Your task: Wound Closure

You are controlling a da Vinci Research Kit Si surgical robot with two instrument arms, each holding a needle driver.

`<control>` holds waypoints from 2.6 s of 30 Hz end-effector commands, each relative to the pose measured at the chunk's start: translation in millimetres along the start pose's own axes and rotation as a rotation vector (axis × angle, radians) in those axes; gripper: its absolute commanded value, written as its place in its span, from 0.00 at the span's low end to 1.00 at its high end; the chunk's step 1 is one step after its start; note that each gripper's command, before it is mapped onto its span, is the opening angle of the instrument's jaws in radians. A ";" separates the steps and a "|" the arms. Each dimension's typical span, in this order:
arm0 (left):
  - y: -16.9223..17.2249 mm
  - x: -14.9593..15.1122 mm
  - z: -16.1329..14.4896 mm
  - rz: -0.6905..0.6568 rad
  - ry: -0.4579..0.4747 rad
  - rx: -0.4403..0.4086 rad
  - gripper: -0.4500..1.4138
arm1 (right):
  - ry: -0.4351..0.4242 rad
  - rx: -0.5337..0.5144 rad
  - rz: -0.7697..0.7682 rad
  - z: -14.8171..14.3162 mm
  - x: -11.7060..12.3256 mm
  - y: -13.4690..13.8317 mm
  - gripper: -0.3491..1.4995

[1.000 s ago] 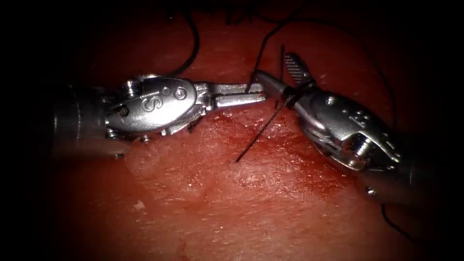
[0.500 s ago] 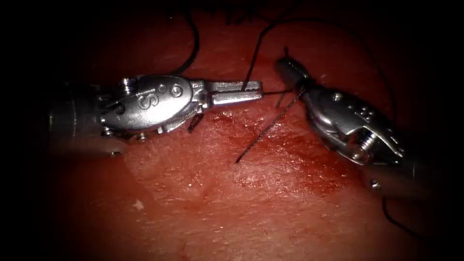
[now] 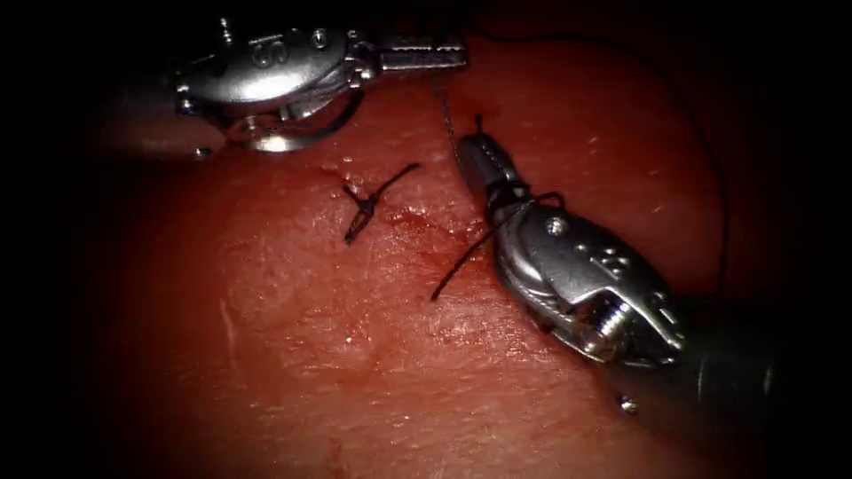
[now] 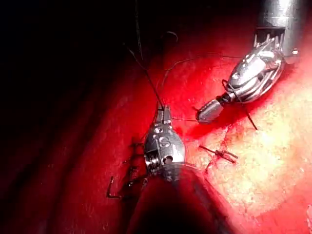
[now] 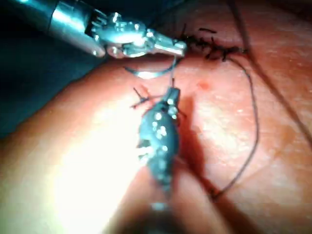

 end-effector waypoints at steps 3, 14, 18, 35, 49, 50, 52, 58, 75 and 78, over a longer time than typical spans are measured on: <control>-2.3 -0.6 1.6 0.008 -0.026 0.002 0.00 | -0.037 -0.014 -0.007 -1.3 -1.0 -2.1 0.00; -8.5 1.6 4.3 0.087 -0.046 0.044 0.00 | -0.044 -0.033 -0.047 -4.7 -2.8 -4.1 0.00; -10.2 3.1 5.1 0.113 -0.049 0.063 0.00 | -0.045 -0.031 -0.056 -5.6 -3.4 -4.4 0.00; -15.5 4.3 8.5 0.149 -0.083 0.140 0.00 | -0.067 -0.037 -0.087 -9.4 -5.4 -6.5 0.00; -15.9 4.9 10.2 0.259 -0.112 0.152 0.00 | -0.068 -0.020 -0.109 -9.4 -5.5 -6.5 0.00; -16.1 5.2 10.4 0.278 -0.113 0.154 0.00 | -0.068 -0.020 -0.109 -9.3 -5.6 -6.5 0.00; -16.0 5.4 10.8 0.304 -0.122 0.171 0.00 | -0.063 -0.017 -0.115 -9.2 -5.8 -6.4 0.00; -16.5 6.4 12.6 0.300 -0.243 0.328 0.00 | -0.070 -0.010 -0.125 -9.6 -6.2 -6.5 0.00; -19.3 7.4 15.5 0.414 -0.282 0.406 0.00 | -0.073 0.034 -0.212 -10.7 -6.5 -6.3 0.00; -19.5 7.5 16.3 0.417 -0.280 0.406 0.00 | -0.067 0.138 -0.270 -10.7 -6.7 -6.6 0.00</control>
